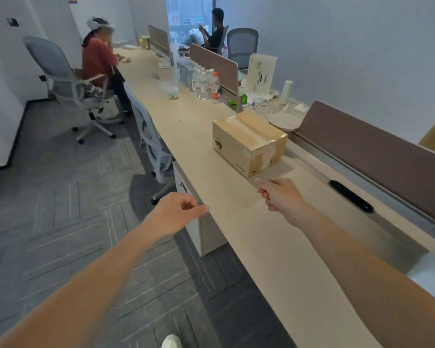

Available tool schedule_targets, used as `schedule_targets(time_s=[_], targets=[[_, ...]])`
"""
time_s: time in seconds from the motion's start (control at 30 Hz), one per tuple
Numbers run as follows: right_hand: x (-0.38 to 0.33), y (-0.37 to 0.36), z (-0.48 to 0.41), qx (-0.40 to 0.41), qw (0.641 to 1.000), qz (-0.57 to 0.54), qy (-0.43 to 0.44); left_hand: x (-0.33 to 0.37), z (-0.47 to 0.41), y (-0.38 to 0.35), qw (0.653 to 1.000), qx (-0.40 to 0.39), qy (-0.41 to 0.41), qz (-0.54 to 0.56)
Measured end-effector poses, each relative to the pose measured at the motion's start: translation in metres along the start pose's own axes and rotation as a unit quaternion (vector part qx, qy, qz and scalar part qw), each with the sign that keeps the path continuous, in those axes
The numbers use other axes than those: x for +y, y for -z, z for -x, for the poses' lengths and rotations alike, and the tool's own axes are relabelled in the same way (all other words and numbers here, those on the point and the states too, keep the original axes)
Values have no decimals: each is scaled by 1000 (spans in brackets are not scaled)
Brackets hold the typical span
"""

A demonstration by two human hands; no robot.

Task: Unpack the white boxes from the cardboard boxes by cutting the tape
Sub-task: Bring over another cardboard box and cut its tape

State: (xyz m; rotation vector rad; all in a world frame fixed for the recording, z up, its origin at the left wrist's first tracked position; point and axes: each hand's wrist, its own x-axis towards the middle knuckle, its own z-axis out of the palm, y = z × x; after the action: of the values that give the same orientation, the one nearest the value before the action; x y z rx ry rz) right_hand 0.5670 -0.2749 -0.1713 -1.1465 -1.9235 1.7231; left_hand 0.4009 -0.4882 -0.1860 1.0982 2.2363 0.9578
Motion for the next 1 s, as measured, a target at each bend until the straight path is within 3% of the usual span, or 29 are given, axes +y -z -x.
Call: schedule_targets(time_s=[0.33, 0.53, 0.73, 0.87, 1.0], targets=[[-51, -55, -117, 91, 995, -18, -40, -42, -172, 72, 993, -79, -57, -64], [-54, -41, -226, 156, 985, -50, -51, -42, -285, 75, 993, -103, -49, -39], [-33, -11, -350, 247, 965, -46, -71, -36, -410, 62, 990, -93, -36, -100], [-22, -2, -408, 304, 945, 64, -100, -31, -487, 42, 991, -67, -52, -105], [-9, -12, -448, 298, 923, 201, -136, -38, -559, 17, 987, -57, -43, -143]])
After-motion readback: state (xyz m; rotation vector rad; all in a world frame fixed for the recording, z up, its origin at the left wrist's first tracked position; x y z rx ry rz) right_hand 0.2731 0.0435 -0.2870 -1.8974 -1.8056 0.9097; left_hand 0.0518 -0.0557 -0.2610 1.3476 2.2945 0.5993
